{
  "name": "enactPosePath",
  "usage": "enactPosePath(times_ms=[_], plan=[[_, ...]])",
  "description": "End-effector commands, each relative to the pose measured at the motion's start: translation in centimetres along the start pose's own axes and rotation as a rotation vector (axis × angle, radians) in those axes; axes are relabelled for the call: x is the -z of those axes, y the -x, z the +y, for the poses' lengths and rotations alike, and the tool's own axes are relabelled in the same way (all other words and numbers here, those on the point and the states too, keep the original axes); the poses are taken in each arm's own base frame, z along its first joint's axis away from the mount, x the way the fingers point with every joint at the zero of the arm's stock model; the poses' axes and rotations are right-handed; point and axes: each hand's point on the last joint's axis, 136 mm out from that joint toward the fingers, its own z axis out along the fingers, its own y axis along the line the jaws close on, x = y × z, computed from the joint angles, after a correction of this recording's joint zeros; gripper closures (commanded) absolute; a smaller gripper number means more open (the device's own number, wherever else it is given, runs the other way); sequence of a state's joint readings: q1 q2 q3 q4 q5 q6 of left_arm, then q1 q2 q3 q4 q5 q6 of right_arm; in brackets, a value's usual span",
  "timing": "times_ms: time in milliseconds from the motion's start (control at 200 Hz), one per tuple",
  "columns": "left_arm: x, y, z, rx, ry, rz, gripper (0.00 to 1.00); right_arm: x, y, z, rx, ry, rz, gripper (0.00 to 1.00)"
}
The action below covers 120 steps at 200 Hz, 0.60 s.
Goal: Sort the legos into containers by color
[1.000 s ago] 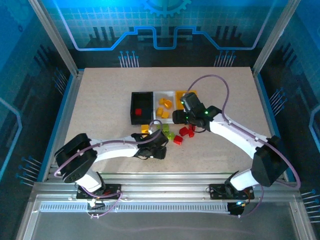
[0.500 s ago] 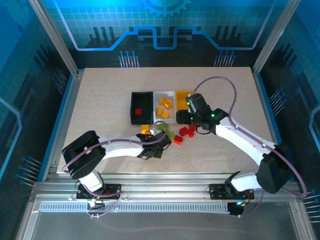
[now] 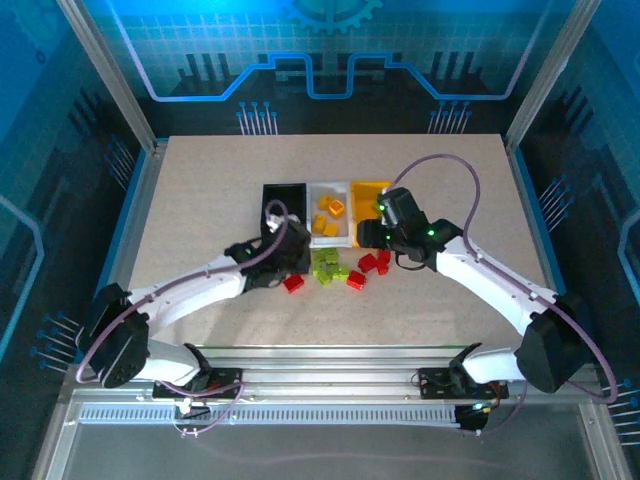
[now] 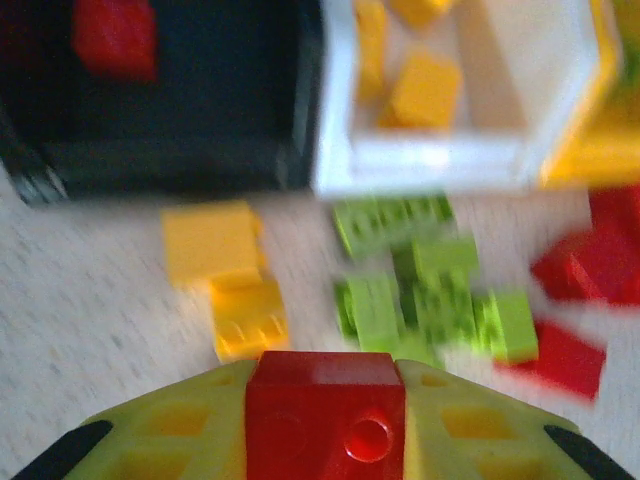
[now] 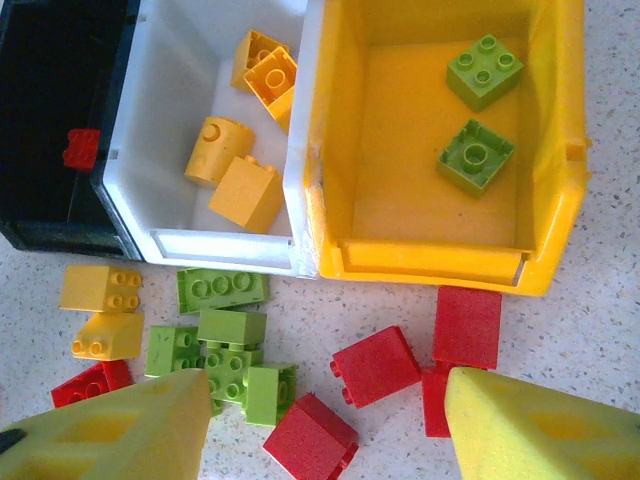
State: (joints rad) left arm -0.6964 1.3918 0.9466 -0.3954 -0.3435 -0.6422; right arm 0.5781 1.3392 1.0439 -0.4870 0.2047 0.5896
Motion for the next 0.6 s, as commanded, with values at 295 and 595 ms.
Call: enactPosePath(times_ms=[295,595], plan=[[-7.0,11.6,2.7,0.104,0.164,-0.116,0.68,0.4,-1.7,-1.8,-0.053,-0.033,0.035,0.36],[-9.1,12.6,1.9,0.109,0.161,-0.093,0.37,0.8,-3.5,-2.2,-0.049,-0.015,0.072,0.35]])
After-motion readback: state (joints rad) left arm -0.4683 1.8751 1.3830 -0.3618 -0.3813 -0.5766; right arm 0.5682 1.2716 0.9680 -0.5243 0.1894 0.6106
